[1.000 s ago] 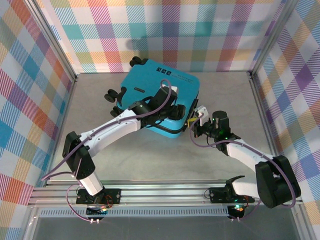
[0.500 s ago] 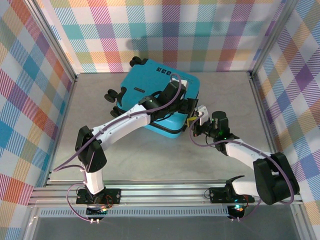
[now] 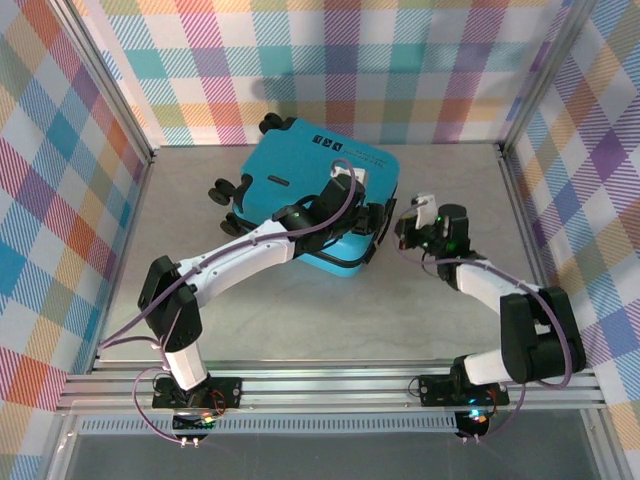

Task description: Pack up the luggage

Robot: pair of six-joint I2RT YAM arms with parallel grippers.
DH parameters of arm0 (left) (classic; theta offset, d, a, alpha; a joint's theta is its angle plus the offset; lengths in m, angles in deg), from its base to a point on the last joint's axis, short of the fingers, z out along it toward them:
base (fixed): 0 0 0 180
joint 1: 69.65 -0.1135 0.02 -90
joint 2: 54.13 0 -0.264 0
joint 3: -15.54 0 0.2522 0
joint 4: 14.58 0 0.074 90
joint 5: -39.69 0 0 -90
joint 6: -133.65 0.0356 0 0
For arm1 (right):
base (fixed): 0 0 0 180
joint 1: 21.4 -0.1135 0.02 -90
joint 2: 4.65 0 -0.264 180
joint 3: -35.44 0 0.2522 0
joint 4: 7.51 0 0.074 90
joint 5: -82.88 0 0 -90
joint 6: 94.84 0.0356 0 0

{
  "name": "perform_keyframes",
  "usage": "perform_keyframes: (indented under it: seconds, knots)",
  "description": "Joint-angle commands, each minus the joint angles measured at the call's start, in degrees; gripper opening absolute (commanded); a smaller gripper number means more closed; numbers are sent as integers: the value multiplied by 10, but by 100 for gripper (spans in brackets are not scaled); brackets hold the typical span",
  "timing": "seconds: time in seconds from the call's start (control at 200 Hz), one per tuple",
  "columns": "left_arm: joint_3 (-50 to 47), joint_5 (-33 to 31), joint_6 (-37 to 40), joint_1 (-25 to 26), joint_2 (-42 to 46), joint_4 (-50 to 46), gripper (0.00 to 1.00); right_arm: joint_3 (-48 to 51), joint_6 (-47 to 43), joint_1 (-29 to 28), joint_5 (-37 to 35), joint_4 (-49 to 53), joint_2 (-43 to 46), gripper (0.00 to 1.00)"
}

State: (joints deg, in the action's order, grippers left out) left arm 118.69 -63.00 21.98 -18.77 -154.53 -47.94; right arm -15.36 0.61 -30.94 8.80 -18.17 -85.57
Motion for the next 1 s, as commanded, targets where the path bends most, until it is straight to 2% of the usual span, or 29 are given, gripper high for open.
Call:
perform_keyframes:
  seconds: [0.0,0.19,0.315,0.38,0.475,0.565,0.8,0.88,0.995]
  knots:
    - [-38,-18,-32,1,7,-90,70,-55,19,29,-11,-1,-39,0]
    - [-39,-26,-25,1,8,-102,69,-106,49,67,66,-9,-101,0]
    - [-54,-39,-18,-6,17,-124,69,-77,58,63,99,-8,-76,0]
    - [-80,-37,-23,-14,34,-124,69,-49,66,55,105,-6,-50,4]
    - [-107,-46,-25,-24,65,-128,69,-8,73,14,88,6,-11,13]
    - [-122,-62,-26,-30,90,-137,69,36,84,-36,58,8,19,26]
    - [-154,-92,-20,-42,156,-168,69,118,69,-143,36,0,78,42]
    - [-159,-87,-15,-42,178,-165,69,136,61,-169,30,-21,82,48]
    - [-132,-61,2,-43,191,-166,70,122,45,-192,30,-25,62,50]
